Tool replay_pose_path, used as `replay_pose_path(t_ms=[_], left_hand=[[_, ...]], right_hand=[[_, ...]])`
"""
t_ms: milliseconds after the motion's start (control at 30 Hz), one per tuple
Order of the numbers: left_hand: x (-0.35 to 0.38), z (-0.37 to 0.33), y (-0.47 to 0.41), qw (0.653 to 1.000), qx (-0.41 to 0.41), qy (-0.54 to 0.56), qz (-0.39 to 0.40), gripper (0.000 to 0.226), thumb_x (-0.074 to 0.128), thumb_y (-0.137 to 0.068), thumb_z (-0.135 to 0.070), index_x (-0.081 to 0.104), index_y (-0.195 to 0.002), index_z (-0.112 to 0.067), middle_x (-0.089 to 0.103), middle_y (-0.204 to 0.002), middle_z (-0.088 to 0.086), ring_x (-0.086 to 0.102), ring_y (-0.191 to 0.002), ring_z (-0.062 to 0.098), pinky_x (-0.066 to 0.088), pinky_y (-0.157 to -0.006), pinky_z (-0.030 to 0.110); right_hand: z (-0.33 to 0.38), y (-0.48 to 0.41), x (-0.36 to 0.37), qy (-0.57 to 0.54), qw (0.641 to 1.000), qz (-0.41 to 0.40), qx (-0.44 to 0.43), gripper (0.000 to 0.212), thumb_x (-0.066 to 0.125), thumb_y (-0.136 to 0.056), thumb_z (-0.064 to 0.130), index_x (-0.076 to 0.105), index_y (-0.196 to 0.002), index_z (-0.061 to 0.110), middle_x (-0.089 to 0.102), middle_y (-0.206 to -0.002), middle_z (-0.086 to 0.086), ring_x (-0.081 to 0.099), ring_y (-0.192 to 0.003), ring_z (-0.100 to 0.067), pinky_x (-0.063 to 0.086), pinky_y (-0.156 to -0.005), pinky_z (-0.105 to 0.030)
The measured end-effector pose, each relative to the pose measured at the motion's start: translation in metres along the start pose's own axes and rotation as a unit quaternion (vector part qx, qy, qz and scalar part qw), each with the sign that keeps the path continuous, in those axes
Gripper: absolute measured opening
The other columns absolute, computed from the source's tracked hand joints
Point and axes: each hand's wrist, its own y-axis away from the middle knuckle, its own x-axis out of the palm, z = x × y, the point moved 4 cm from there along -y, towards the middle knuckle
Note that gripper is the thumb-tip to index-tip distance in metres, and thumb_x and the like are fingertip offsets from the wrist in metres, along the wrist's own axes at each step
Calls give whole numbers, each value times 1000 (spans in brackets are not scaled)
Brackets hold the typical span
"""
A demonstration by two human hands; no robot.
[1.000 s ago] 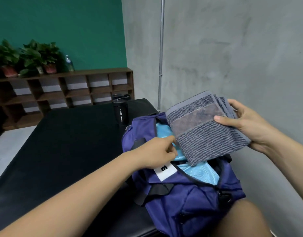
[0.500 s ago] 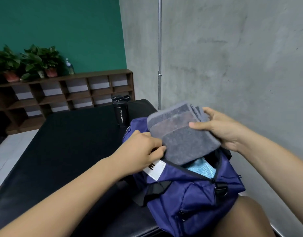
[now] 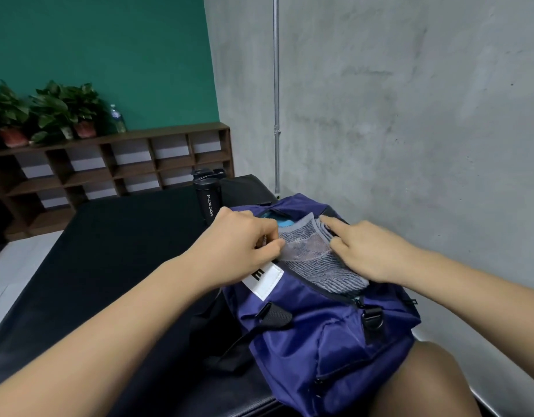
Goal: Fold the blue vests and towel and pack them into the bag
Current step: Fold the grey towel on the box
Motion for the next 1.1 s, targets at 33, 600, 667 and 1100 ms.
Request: replay_pose_path(t_ms=[33,600,667,1100], left_hand=[[1,-2,-2,1000,4,-1,6,28,57,-101,-51,60,-79,-32,55,-62,-12,54,-75,5,40,-80,34],[-14,0,9,983,-185,8,6,36,73,-82,-42,48,-107,-34,52,-89,-9,56,-78,15,44,-64,34],[-13,2,14,971,-228,14,76,40,68,-85,-41,40,-113,-33,63,-74,-1,61,-68,18,44,-59,36],[-75,23,-6,972,-225,-5,63,27,48,-99,-15,68,-83,-26,65,-71,-8,57,-64,7,36,-56,24]], right_hand=[[-2,0,-2,80,996,-21,-13,62,30,-110,38,14,-169,27,73,-110,-14,67,-97,-37,46,-84,-41],[-51,-21,-36,200,976,-2,91,22,53,-99,36,61,-98,16,69,-105,-16,67,-97,-38,44,-67,-35],[-45,-22,-45,144,985,-5,94,25,55,-97,38,59,-89,14,66,-94,-14,64,-89,-37,45,-65,-35],[54,-48,-114,-328,942,-17,61,20,57,-95,19,58,-76,12,47,-57,-1,40,-47,-17,30,-46,-24]])
